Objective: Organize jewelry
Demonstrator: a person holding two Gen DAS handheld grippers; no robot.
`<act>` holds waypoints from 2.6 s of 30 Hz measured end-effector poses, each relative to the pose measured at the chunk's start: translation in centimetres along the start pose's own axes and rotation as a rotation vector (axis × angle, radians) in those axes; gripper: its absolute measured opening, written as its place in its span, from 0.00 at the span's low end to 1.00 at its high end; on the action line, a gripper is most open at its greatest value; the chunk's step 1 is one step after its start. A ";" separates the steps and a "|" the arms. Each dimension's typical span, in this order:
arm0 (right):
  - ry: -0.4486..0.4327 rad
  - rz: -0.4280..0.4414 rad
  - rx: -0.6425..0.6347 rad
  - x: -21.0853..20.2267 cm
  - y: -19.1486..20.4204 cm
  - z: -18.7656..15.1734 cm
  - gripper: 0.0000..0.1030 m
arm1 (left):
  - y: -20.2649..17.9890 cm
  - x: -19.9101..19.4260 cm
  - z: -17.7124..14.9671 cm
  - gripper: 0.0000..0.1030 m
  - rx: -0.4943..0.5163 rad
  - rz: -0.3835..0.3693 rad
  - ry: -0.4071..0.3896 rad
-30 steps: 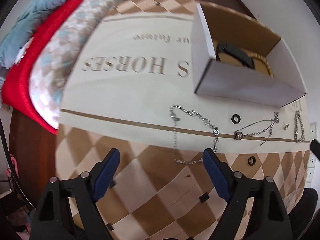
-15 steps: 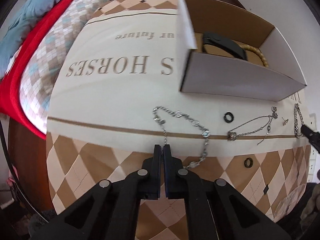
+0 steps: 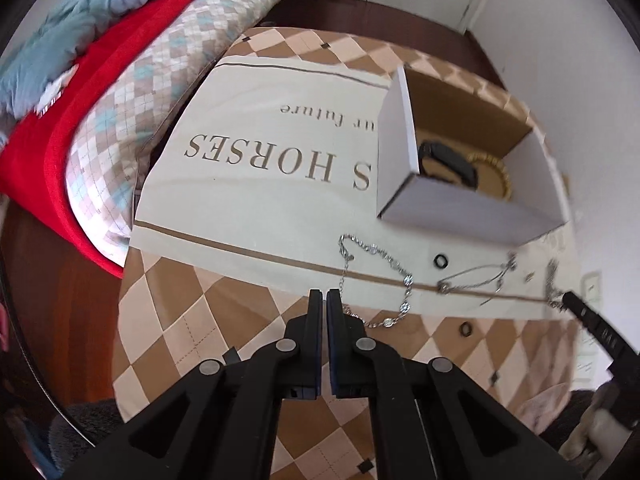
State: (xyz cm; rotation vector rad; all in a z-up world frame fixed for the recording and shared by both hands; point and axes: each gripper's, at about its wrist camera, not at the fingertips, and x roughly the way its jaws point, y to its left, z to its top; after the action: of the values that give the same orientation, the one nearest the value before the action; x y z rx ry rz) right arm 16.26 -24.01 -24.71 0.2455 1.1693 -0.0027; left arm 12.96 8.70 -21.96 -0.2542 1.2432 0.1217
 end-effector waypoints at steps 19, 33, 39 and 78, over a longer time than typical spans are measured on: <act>0.037 0.027 0.005 -0.1 -0.6 -1.1 0.08 | -5.8 5.1 -0.6 0.40 0.155 -0.025 0.124; 0.050 0.029 0.015 0.3 -0.7 -1.1 0.08 | -9.4 4.7 -2.2 0.49 0.310 0.006 0.081; 0.054 0.021 0.021 0.3 -1.2 -1.1 0.08 | -11.4 4.8 -3.5 0.04 0.406 -0.015 0.068; -0.002 0.299 -0.197 -4.5 10.9 13.2 0.08 | -10.0 -3.7 16.5 0.04 0.220 -0.241 -0.110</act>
State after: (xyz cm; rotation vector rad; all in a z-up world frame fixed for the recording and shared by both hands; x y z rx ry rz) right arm 27.88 -16.51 -13.68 0.2440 1.1131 0.3729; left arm 29.23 3.43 -12.31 -0.2014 1.0978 -0.2054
